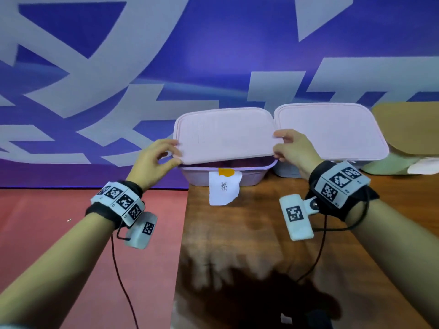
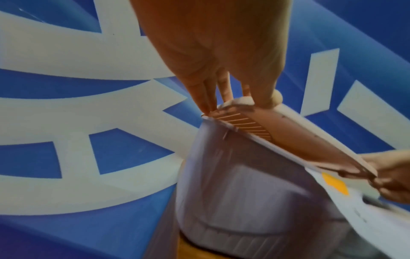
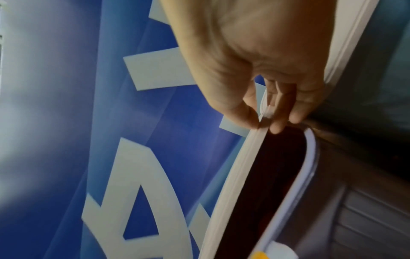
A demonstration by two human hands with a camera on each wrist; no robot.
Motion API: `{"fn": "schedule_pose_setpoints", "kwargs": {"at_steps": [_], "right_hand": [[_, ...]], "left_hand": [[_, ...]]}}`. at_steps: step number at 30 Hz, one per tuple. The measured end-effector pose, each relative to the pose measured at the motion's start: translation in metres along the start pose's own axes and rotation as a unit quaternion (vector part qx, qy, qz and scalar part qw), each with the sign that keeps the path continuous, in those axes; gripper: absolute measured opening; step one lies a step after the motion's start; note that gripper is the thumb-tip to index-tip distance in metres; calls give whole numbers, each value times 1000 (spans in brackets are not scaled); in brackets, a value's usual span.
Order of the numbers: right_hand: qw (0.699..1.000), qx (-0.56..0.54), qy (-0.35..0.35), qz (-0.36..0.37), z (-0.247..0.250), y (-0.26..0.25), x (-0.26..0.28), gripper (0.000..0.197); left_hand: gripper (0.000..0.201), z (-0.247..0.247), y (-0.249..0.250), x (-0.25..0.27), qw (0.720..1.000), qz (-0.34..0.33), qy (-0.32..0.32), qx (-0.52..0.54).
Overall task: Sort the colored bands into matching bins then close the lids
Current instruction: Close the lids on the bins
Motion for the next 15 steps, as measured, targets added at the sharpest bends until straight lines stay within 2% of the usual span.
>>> {"fn": "schedule_pose_setpoints", "kwargs": {"at_steps": [3,6,11,15], "right_hand": [[995,92,-7,22,-8,6,7,46],[987,152,-6,47,-11,4,15,47],[976,195,-14,93,-12,2,26,47],[962,221,-18,157,-9,1,34,34]], "left_hand": [[42,-4,-4,10,1000,-2,-1,-16],[20,-10,-7,13,999,-5,-9,-53],[17,-13,-4,12,993,-15,-17,-114],[16,-15,-1,9,991,-22,-40,-127]]}}
Point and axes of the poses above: each hand's wrist, its own x-axis away from the middle knuckle, its own z-axis out of the back of the hand, y = z × x, the point moved 7 cm from there along -x, towards the middle knuckle, and after that the axes turned 7 degrees about y, right-handed, at the moved point
